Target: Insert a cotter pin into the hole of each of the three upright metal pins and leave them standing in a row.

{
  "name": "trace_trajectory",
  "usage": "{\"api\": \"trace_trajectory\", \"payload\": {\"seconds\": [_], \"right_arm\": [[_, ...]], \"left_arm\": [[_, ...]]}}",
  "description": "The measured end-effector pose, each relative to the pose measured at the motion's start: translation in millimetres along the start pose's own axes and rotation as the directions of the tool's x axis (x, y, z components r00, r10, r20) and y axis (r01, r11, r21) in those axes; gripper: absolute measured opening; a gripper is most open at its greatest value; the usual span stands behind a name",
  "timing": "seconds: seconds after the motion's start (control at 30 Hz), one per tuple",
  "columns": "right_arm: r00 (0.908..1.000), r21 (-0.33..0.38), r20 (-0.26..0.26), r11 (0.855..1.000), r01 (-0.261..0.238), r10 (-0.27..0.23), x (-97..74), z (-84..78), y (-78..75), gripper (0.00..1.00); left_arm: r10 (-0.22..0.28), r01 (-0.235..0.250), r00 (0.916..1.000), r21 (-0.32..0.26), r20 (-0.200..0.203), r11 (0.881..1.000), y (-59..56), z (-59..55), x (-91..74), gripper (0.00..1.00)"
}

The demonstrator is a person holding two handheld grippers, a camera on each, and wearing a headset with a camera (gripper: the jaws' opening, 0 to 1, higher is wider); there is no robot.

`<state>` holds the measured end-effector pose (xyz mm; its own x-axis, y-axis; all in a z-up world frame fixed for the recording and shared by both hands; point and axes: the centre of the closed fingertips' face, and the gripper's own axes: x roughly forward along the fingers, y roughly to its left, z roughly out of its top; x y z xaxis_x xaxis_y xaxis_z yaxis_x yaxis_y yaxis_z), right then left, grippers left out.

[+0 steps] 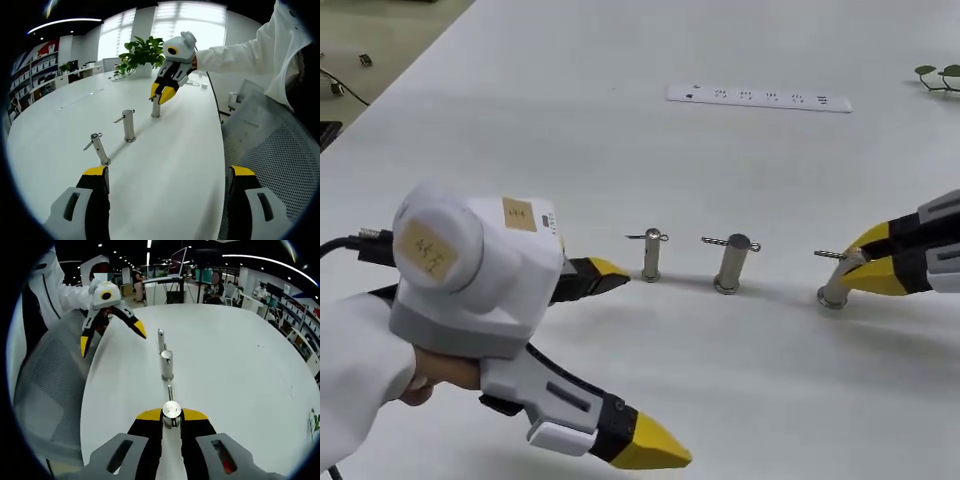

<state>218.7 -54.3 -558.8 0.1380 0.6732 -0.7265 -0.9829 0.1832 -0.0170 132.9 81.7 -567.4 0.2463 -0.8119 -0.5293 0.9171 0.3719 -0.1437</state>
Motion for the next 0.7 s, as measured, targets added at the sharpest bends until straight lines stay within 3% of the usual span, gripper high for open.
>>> {"api": "trace_trajectory", "payload": {"seconds": [0.2, 0.7], "right_arm": [[0.9999, -0.003, -0.001, 1.0, -0.011, 0.011, 4.4, -0.8, -4.4, 0.07], [0.9993, 0.004, 0.009, 0.999, -0.036, 0.036, 17.2, -0.8, -9.0, 0.07]], "left_arm": [[0.018, -0.018, 0.9998, 0.013, -0.007, 1.0, 2.4, -1.2, -2.1, 0.99], [0.046, -0.046, 0.9989, -0.017, -0.003, 0.999, 5.1, 0.6, -9.0, 0.99]]}}
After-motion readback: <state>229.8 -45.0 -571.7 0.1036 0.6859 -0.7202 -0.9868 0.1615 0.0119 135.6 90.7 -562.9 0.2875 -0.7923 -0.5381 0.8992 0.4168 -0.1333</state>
